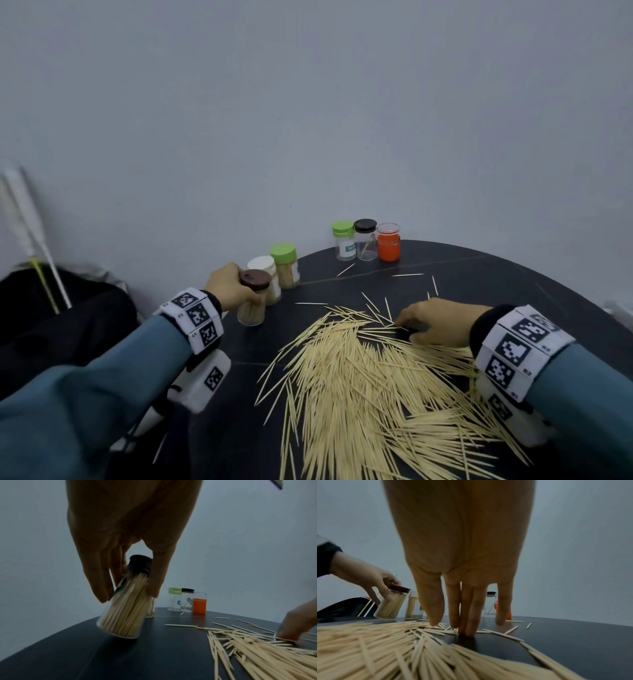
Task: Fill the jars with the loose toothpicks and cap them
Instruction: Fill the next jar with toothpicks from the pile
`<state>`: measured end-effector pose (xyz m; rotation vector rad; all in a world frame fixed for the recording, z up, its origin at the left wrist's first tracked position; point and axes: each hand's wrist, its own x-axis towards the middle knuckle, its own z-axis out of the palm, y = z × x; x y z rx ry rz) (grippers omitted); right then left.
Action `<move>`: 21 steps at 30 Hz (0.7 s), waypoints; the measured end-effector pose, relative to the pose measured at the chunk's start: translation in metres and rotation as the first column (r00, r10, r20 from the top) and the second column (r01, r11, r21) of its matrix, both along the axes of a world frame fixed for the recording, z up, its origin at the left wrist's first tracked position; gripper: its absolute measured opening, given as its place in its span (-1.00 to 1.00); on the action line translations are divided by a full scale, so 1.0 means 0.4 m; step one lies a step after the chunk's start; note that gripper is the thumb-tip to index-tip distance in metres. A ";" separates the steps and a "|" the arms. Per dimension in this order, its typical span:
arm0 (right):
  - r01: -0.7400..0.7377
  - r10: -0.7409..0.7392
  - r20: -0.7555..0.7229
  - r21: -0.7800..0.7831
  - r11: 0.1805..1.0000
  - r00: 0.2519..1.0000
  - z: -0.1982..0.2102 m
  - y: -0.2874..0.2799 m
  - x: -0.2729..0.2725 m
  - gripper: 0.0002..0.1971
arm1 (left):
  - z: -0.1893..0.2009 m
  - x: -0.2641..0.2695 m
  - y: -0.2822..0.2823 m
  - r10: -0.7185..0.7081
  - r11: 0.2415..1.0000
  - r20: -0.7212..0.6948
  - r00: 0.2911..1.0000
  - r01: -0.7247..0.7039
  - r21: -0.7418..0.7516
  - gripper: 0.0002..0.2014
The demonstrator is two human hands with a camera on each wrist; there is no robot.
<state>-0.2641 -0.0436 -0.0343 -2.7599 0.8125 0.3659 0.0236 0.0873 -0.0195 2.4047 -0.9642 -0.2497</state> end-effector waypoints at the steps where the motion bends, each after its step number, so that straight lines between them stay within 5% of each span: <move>1: 0.001 -0.001 0.001 0.001 1.000 1.000 -0.002 -0.001 0.000 -0.59 | -0.005 0.002 0.000 0.010 1.000 -0.005 1.000 -0.010 0.007 -0.69; 5: 0.011 -0.011 0.005 -0.009 1.000 1.000 -0.012 -0.006 0.004 -0.60 | -0.019 0.008 -0.002 0.048 0.999 -0.063 0.997 -0.048 -0.006 -0.69; 13: 0.036 -0.036 0.016 -0.014 0.999 0.999 -0.013 -0.003 0.007 -0.62 | -0.030 0.002 -0.010 0.092 0.996 -0.056 0.994 -0.091 0.008 -0.34; 17: 0.036 -0.036 0.007 -0.027 0.999 0.999 -0.011 0.004 0.009 -0.62 | -0.030 -0.024 -0.014 0.069 0.997 0.091 0.993 -0.067 -0.032 -0.17; 21: 0.046 -0.046 0.008 -0.031 0.998 0.999 -0.013 0.004 0.011 -0.62 | -0.009 -0.079 -0.034 -0.029 0.983 0.236 0.971 0.070 -0.169 -0.30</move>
